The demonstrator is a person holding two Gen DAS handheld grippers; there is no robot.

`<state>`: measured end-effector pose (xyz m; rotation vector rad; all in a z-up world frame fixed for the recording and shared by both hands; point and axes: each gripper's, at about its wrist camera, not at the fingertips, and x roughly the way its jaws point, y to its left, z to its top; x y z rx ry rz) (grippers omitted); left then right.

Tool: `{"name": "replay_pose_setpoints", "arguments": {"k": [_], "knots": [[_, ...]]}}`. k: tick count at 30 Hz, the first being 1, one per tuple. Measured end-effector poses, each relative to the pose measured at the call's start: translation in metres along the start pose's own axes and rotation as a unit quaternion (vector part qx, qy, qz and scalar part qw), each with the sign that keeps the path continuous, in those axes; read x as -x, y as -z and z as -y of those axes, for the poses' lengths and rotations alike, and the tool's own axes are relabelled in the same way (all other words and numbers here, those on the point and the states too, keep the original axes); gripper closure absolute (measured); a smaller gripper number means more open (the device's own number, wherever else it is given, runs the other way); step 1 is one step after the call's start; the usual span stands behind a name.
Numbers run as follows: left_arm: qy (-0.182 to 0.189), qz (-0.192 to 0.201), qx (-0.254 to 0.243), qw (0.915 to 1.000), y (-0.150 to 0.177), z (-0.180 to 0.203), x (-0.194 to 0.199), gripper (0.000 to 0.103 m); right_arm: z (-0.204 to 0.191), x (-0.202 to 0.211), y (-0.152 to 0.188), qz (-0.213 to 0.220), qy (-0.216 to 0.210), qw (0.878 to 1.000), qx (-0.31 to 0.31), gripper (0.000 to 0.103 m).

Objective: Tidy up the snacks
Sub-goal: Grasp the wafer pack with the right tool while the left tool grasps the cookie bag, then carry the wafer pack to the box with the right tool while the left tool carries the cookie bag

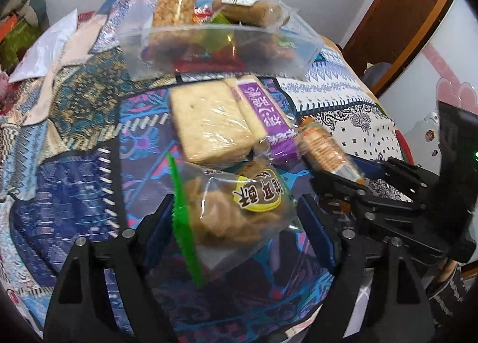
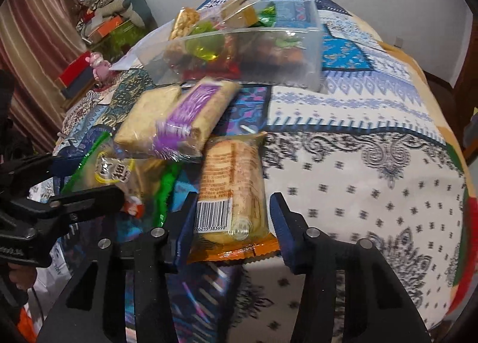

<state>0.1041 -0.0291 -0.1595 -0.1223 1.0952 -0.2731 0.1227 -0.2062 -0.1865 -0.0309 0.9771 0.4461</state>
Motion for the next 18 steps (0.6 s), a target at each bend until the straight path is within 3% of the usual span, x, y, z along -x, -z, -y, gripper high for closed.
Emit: {"name": "replay_pose_setpoints", "arguments": {"k": [7, 12, 18], "knots": [[0.019, -0.011, 0.028, 0.9994, -0.001, -0.001, -0.022, 0.024, 0.01, 0.014, 0.007, 0.014, 0.009, 1.0, -0.002, 0.063], [0.019, 0.0, 0.015, 0.9997, 0.004, -0.002, -0.014, 0.04, 0.01, 0.022, 0.003, 0.029, 0.009, 1.0, -0.005, 0.064], [0.006, 0.016, 0.013, 0.9998, 0.007, -0.012, 0.011, 0.046, 0.01, 0.037, -0.007, 0.053, 0.007, 0.999, -0.007, 0.064]]}}
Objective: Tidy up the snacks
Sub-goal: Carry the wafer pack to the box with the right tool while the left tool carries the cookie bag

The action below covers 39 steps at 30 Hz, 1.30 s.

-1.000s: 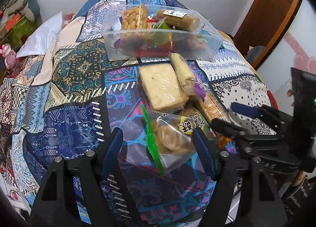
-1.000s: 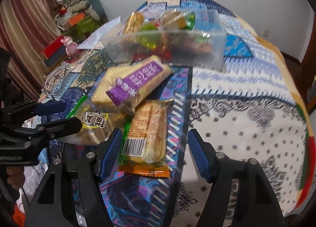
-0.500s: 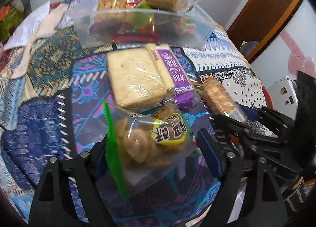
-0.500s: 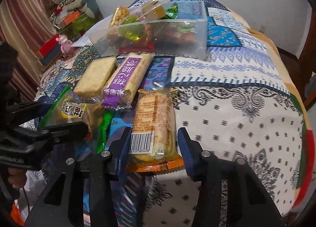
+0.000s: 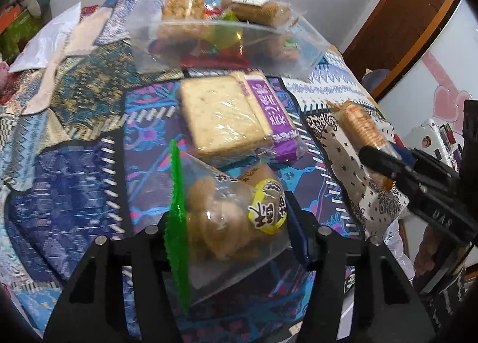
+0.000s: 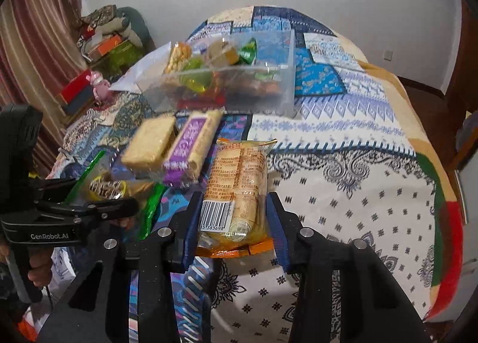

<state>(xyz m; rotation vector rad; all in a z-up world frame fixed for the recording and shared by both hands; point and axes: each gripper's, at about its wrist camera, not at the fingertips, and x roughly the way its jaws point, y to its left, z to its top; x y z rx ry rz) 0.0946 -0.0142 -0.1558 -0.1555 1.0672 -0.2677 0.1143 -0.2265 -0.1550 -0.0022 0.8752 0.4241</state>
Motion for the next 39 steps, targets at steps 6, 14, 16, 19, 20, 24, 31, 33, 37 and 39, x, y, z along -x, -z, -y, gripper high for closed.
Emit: {"name": "replay_pose_setpoints", "arguments": {"k": [6, 14, 16, 19, 20, 24, 31, 33, 37, 39], "knots": [[-0.008, 0.033, -0.001, 0.9994, -0.012, -0.006, 0.028, 0.046, -0.004, 0.012, -0.016, 0.025, -0.001, 1.0, 0.004, 0.064], [-0.013, 0.081, -0.009, 0.9966, -0.05, -0.005, 0.057, 0.046, -0.007, 0.02, -0.043, 0.054, 0.001, 0.998, 0.012, 0.064], [-0.012, 0.089, -0.011, 0.9959, -0.062, -0.005, 0.06, 0.046, -0.006, 0.02, -0.051, 0.061, 0.003, 0.998, 0.012, 0.064], [-0.01, 0.1, -0.017, 0.9948, -0.079, -0.001, 0.062, 0.046, -0.004, 0.02, -0.063, 0.069, 0.003, 0.998, 0.011, 0.064], [-0.01, 0.103, -0.018, 0.9945, -0.083, 0.0, 0.063, 0.046, -0.003, 0.019, -0.068, 0.073, 0.004, 0.997, 0.011, 0.064], [-0.009, 0.115, -0.027, 0.993, -0.108, 0.003, 0.06, 0.046, 0.002, 0.015, -0.088, 0.083, 0.005, 0.996, 0.01, 0.064], [-0.009, 0.129, -0.026, 0.9912, -0.154, 0.0, 0.043, 0.046, 0.01, -0.003, -0.121, 0.098, 0.008, 0.995, 0.01, 0.064], [-0.011, 0.132, -0.026, 0.9909, -0.167, -0.001, 0.035, 0.046, 0.013, -0.011, -0.129, 0.098, 0.008, 0.995, 0.01, 0.064], [-0.019, 0.132, -0.023, 0.9908, -0.194, -0.006, 0.015, 0.046, 0.016, -0.029, -0.144, 0.095, 0.01, 0.995, 0.015, 0.064], [-0.023, 0.133, -0.019, 0.9907, -0.206, -0.009, 0.005, 0.046, 0.018, -0.039, -0.151, 0.093, 0.011, 0.995, 0.016, 0.064]]}}
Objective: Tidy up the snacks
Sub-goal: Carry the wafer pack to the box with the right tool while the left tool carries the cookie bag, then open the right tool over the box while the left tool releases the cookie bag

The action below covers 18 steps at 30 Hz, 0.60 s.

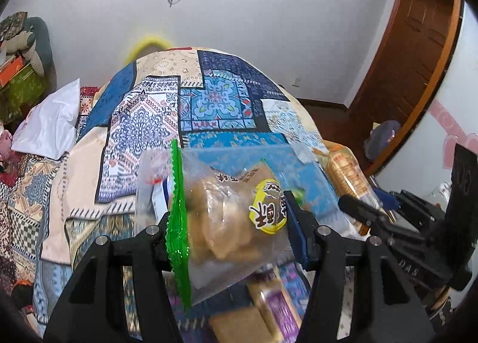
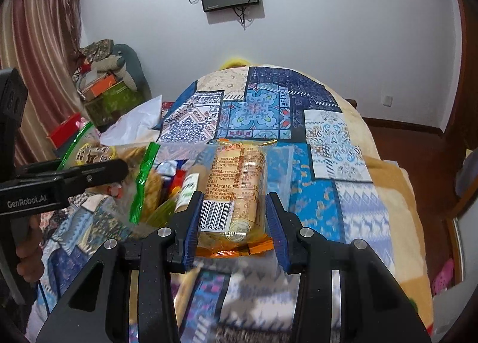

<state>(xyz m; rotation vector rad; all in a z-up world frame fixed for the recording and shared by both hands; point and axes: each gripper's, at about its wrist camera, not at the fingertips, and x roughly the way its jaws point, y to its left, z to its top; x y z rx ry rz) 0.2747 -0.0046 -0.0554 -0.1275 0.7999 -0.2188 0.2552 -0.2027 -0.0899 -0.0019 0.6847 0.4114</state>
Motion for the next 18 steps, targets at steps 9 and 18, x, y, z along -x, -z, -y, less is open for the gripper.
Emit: {"name": "replay_pose_setpoints", "arguments": {"k": [9, 18], "knots": [[-0.023, -0.013, 0.012, 0.9996, -0.021, -0.01, -0.059, 0.046, 0.019, -0.056, -0.013, -0.03, -0.005, 0.999, -0.025, 0.064], [-0.026, -0.022, 0.047, 0.9983, -0.022, -0.019, -0.073, 0.038, 0.024, -0.066, -0.013, -0.043, 0.004, 0.999, -0.029, 0.061]]}}
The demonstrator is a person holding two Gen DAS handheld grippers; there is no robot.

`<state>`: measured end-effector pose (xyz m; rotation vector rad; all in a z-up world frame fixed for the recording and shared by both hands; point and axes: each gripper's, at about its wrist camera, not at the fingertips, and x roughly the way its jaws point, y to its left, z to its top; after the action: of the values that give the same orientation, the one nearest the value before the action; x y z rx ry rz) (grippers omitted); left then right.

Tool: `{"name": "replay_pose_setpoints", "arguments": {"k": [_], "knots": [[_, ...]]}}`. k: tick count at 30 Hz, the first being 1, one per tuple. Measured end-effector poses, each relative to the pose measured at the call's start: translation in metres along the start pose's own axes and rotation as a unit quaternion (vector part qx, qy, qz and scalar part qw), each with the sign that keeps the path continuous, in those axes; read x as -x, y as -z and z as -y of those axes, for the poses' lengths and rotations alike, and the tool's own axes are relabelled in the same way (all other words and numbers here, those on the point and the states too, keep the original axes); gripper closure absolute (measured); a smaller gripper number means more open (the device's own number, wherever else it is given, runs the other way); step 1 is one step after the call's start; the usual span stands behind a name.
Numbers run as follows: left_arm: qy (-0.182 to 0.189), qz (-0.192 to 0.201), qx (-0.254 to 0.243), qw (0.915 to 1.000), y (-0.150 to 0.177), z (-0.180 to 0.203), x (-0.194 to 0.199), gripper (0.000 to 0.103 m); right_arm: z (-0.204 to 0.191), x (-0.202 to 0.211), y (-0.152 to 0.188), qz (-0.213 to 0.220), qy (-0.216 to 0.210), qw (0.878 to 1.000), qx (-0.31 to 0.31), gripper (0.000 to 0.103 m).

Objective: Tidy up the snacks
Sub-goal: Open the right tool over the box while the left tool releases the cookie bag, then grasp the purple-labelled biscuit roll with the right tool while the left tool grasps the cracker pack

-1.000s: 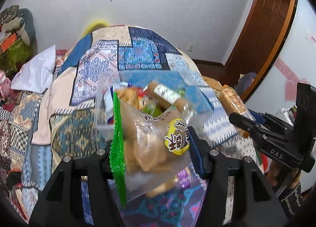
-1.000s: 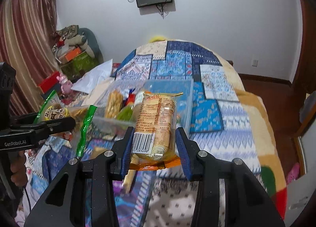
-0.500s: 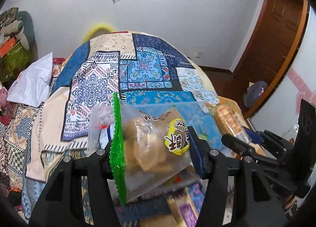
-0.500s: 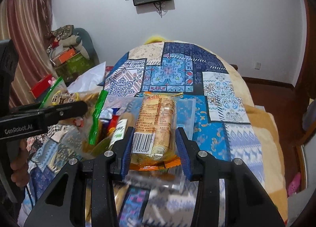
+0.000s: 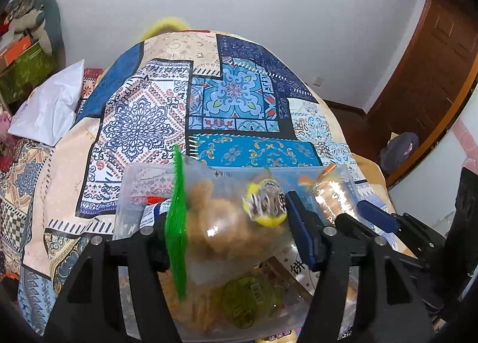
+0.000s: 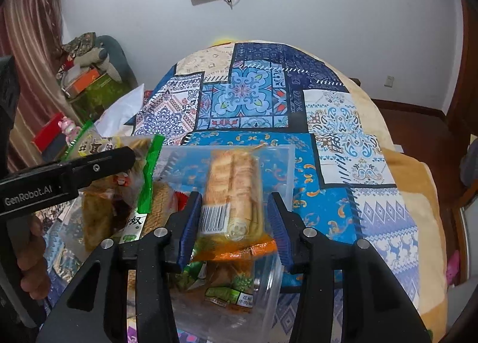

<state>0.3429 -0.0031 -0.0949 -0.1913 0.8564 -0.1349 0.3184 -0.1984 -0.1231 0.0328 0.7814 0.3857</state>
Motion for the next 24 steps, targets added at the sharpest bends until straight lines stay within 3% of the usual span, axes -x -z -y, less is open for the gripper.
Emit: {"name": "replay_pose_setpoints", "arguments": {"k": [12, 24], "knots": [[-0.007, 0.021, -0.034, 0.9992, 0.019, 0.008, 0.06, 0.031, -0.005, 0.06, 0.008, 0.028, -0.005, 1.0, 0.012, 0.056], [-0.013, 0.011, -0.078, 0.9968, 0.08, 0.009, 0.119, 0.024, -0.025, 0.094, 0.054, 0.018, -0.011, 1.0, 0.016, 0.05]]}}
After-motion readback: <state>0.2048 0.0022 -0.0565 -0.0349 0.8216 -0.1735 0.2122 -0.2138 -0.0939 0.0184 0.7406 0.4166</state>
